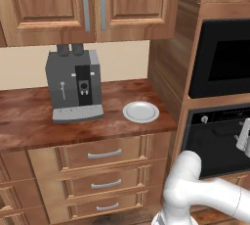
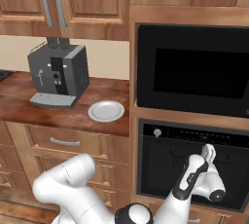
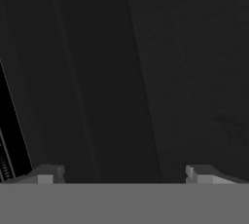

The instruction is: Take the fish from the oven and place it on the plate on the counter.

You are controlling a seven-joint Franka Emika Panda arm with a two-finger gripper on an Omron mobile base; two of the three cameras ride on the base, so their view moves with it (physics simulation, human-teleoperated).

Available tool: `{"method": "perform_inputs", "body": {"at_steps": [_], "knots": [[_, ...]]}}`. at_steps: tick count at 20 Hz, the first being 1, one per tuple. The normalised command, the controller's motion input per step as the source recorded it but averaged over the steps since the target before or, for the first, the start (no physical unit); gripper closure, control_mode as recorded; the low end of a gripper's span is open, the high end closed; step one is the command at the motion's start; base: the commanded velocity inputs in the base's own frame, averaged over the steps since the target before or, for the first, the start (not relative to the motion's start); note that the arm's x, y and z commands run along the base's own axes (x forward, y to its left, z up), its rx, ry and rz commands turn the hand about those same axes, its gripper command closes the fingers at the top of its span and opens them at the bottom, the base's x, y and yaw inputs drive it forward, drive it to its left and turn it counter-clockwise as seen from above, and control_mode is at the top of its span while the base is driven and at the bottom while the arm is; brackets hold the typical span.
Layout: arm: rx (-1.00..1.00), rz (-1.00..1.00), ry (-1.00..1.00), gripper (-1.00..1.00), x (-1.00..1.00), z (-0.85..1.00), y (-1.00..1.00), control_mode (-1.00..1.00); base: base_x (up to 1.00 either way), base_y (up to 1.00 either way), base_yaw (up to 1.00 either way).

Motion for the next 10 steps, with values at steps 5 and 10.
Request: {"method": "perform_inputs", "body": {"at_steps": [5,10], "knots": [[0.00,0.00,0.00,-1.00,0.00,0.00,0.00,-1.00,0.00,0.00,0.00],[0.00,0.00,0.00,1.00,0.00,0.00,0.00,-1.00,0.00,0.00,0.00]]}}
